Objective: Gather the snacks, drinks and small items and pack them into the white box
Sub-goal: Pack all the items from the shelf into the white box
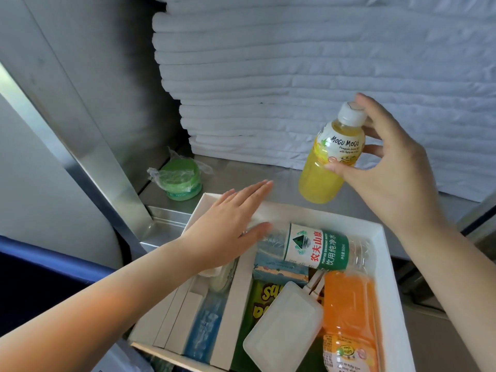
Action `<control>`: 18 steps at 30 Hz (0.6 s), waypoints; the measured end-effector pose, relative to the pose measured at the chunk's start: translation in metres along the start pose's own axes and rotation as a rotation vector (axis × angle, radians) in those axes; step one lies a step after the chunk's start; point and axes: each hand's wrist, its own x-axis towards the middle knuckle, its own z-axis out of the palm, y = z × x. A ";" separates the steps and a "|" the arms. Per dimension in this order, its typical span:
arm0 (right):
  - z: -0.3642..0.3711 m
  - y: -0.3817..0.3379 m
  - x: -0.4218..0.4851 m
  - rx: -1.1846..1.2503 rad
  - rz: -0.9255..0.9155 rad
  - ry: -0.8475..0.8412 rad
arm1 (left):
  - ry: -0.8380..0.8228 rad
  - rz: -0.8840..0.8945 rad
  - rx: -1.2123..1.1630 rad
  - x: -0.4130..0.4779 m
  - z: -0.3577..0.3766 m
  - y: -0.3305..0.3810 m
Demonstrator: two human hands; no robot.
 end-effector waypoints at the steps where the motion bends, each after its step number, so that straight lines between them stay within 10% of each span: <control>1: -0.002 -0.007 0.000 0.019 -0.020 -0.003 | 0.035 -0.011 -0.074 0.000 -0.003 0.006; 18: 0.012 -0.035 -0.027 -0.048 -0.089 -0.214 | 0.073 -0.135 -0.397 -0.016 -0.010 0.051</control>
